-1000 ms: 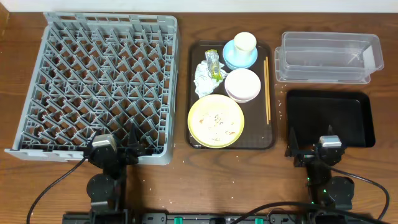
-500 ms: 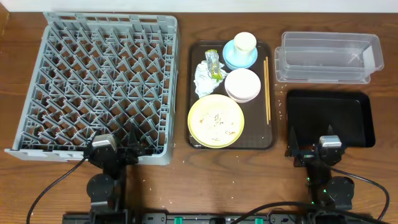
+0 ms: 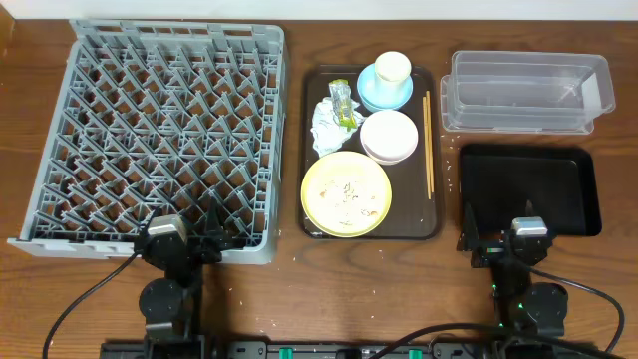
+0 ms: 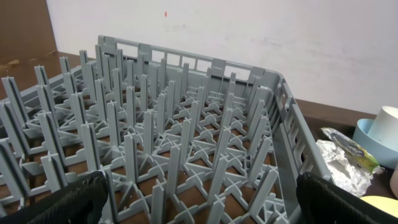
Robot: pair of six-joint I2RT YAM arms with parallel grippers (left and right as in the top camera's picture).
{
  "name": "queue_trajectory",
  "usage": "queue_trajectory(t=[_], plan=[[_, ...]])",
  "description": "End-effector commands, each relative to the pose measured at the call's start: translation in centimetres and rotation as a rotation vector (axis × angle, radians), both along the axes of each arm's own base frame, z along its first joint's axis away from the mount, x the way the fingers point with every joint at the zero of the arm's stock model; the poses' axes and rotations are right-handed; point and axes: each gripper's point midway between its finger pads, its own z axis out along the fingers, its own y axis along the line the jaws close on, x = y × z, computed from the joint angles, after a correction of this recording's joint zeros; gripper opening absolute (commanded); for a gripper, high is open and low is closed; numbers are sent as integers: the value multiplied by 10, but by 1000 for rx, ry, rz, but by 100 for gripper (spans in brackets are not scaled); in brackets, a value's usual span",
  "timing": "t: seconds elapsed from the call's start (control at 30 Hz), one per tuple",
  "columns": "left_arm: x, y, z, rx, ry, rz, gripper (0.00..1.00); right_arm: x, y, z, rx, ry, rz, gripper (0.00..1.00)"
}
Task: Sort waste into correct bins and load items into the dishwasher
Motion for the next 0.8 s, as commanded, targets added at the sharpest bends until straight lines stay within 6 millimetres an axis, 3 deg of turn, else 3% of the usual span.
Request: queue_trajectory(t=[0.0, 0.3, 0.43, 0.57, 0.77], plan=[[-1, 1, -17, 11, 50, 4, 98, 0, -1, -1, -7, 2, -2, 99], [-1, 1, -17, 11, 50, 4, 98, 0, 2, 4, 34, -18, 14, 99], [-1, 1, -17, 11, 50, 4, 98, -2, 24, 24, 94, -87, 143, 99], [-1, 1, -17, 11, 50, 4, 98, -16, 65, 40, 138, -137, 395, 99], [-1, 1, -17, 11, 50, 4, 98, -34, 87, 71, 302, -201, 564, 99]])
